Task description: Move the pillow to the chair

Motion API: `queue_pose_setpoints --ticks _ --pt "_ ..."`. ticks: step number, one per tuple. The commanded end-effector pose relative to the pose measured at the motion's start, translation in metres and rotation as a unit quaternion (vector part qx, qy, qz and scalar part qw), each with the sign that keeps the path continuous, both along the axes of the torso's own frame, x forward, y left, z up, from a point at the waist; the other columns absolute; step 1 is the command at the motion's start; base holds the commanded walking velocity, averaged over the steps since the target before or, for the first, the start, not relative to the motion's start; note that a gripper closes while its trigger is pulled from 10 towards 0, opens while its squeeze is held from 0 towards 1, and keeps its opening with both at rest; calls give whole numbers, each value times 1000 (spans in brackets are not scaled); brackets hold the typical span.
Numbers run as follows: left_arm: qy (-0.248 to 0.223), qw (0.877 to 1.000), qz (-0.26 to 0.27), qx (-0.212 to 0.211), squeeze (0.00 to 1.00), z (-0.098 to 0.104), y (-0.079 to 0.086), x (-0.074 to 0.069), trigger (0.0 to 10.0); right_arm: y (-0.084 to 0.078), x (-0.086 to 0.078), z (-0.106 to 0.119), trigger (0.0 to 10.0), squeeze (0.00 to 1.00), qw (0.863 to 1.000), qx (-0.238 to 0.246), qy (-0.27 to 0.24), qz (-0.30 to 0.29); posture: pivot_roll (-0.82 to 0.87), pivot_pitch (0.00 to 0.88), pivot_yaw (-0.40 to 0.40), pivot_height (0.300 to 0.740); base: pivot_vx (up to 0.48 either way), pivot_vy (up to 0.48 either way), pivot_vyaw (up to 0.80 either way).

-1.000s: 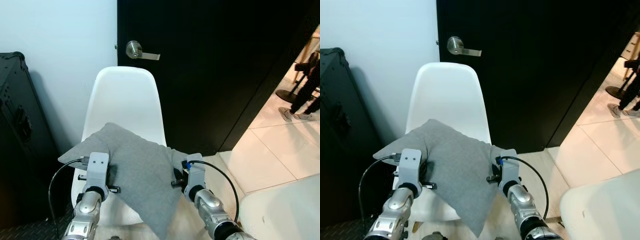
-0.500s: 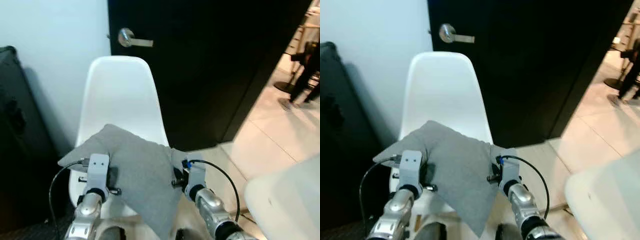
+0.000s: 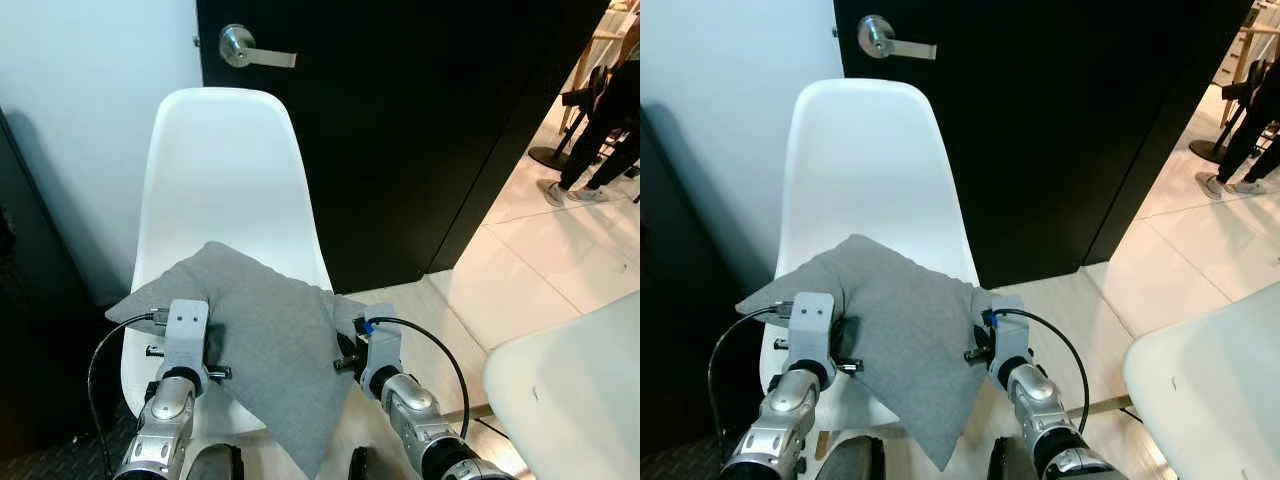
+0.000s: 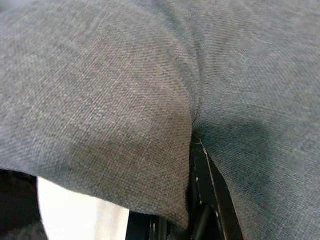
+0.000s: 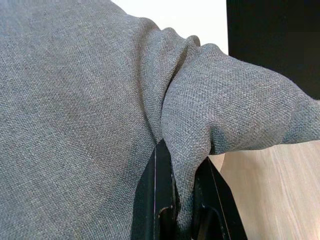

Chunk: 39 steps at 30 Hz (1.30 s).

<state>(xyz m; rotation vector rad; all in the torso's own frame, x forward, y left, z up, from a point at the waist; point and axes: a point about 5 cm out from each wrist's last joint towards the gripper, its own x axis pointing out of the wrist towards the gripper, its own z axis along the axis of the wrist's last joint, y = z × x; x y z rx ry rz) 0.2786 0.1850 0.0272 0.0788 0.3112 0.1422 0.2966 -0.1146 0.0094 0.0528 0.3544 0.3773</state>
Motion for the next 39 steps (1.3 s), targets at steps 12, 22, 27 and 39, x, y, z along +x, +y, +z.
queue_pose_setpoints --ticks 12,22,27,39 --pt "-76 993 71 -56 0 25 27 16 10000 0 25 25 10000 0 998 -35 -49 -33 151 0 -136 615 0 0 0" --pt "-98 992 57 54 0 50 45 36 10000 30 25 28 10000 0 992 -76 -46 89 191 22 -139 615 0 0 0" --pt "-62 994 13 84 0 48 49 38 10000 39 27 34 10000 0 993 -26 -46 101 205 36 -135 595 0 0 0" --pt "-62 992 -7 114 0 52 54 40 10000 50 27 35 10000 0 992 -3 -22 122 219 91 -133 590 0 0 0"
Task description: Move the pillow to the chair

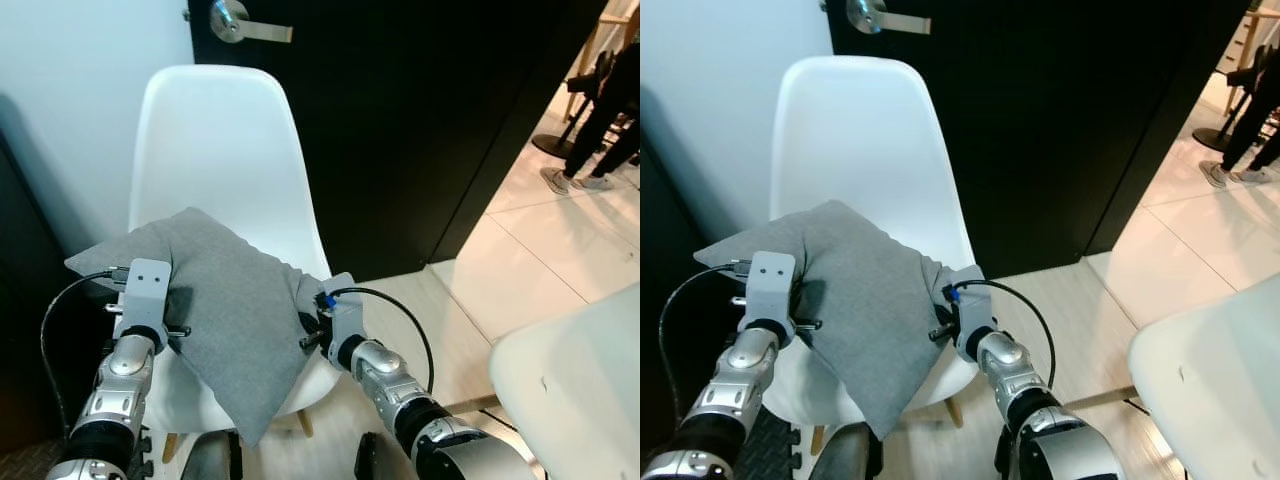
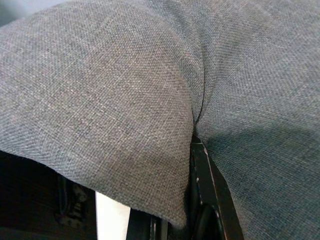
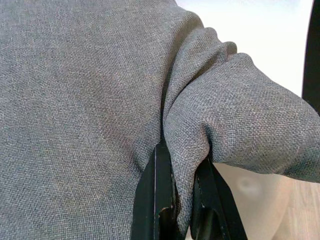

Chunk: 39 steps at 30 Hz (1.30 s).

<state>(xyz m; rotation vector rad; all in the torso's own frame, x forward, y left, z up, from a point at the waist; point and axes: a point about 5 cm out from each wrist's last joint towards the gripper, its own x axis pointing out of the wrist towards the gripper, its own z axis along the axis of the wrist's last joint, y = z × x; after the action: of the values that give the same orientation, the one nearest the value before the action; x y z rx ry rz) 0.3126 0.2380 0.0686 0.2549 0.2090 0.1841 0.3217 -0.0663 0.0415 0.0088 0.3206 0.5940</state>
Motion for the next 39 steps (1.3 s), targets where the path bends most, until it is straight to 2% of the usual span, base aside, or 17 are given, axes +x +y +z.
queue_pose_setpoints --ticks 1,10,16,17,18,19,25,27,30,31,32,34,35,36,37,38,39 --pt "-6 999 -20 28 0 8 -1 6 10000 3 2 4 10000 0 1000 1 0 13 214 100 -124 590 0 0 0" --pt "7 999 -36 24 0 4 -5 1 10000 3 -1 -2 10000 0 999 16 33 26 224 132 -91 590 0 0 0" --pt "9 997 -53 49 0 6 -4 2 10000 3 -1 -2 10000 0 999 17 32 20 215 152 -69 590 0 0 0" --pt "7 998 -49 48 4 7 -1 2 10000 4 0 1 10000 114 999 27 20 21 213 154 -68 590 0 0 0" --pt "7 998 -49 48 4 7 -1 2 10000 4 0 1 10000 114 999 27 20 21 213 154 -68 590 0 0 0" --pt "3 998 -39 43 1000 8 2 2 10000 3 2 4 10000 1000 999 35 10 16 212 155 -71 590 0 0 0" --pt "10 999 -26 42 1000 0 7 -8 10000 -3 3 5 10000 1000 999 37 -1 -3 212 138 -66 590 0 0 0" --pt "38 998 3 55 1000 -18 23 -36 10000 -19 4 3 10000 1000 999 36 -7 -37 203 120 -62 590 0 0 0" --pt "47 997 16 60 1000 -23 30 -46 10000 -25 5 3 10000 1000 998 37 -12 -49 203 117 -64 590 0 0 0" --pt "54 996 30 66 1000 -27 39 -55 10000 -34 5 1 10000 1000 997 1 -21 -78 199 100 -70 590 0 0 0" --pt "53 993 79 66 1000 -29 59 -68 10000 -57 6 -4 10000 722 986 -53 -27 -156 199 71 -81 590 0 0 0" --pt "53 993 79 66 1000 -29 59 -68 10000 -57 6 -4 10000 722 986 -53 -27 -156 199 71 -81 590 0 0 0" --pt "50 991 106 66 1000 -28 69 -73 10000 -67 5 -6 10000 0 979 -74 -33 -186 198 51 -89 590 0 0 0" --pt "46 988 132 69 1000 -25 81 -78 10000 -79 3 -7 10000 0 972 -92 -42 -213 192 25 -100 590 0 0 0" --pt "46 988 132 69 1000 -25 81 -78 10000 -79 3 -7 10000 0 972 -92 -42 -213 192 25 -100 590 0 0 0" --pt "43 986 143 71 349 -24 86 -80 10000 -90 1 -6 10000 0 965 -98 -59 -237 185 0 -111 590 0 0 0" --pt "39 986 148 70 349 -22 89 -81 10000 -98 -1 -5 10000 0 958 -102 -73 -258 182 0 -113 590 0 0 0"
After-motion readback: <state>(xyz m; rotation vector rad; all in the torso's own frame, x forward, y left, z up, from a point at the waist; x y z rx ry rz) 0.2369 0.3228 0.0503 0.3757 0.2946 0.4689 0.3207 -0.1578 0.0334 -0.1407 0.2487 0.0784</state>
